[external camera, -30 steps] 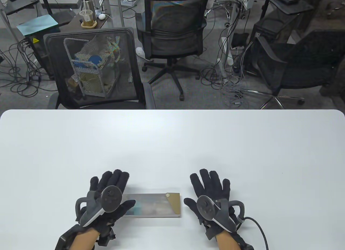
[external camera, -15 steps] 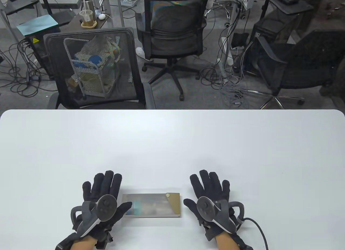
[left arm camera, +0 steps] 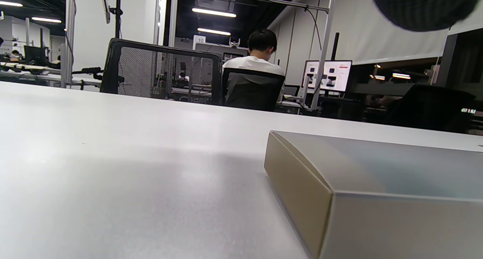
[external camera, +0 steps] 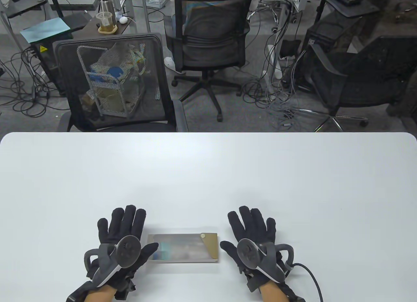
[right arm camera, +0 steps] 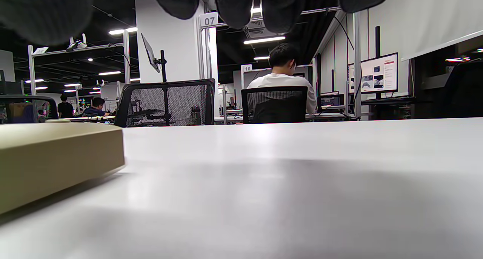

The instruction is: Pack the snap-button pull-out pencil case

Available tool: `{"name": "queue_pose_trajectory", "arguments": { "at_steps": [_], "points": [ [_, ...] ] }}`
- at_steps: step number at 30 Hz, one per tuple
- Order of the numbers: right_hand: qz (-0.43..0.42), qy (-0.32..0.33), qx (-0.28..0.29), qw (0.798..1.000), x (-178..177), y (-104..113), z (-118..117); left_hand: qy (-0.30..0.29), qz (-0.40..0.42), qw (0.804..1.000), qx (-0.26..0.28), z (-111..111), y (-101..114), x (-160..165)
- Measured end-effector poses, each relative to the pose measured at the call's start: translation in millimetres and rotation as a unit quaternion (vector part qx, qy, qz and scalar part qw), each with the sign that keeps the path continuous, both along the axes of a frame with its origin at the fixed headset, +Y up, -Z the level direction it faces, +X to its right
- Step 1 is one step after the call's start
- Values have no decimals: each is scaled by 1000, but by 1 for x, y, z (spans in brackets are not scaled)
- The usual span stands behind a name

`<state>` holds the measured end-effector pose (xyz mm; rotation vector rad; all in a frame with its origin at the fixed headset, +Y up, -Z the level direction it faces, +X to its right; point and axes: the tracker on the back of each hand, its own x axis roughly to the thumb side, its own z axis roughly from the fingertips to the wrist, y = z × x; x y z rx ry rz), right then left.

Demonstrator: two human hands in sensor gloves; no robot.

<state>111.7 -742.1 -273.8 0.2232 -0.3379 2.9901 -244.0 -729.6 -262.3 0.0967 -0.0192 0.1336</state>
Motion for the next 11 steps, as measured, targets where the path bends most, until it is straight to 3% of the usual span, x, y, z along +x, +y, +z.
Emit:
{"name": "queue_pose_trajectory", "arguments": {
  "at_steps": [11],
  "points": [
    [-3, 6, -3, 1000, -3, -1, 1, 2, -10, 1000, 3, 1, 0, 1]
  ]
}}
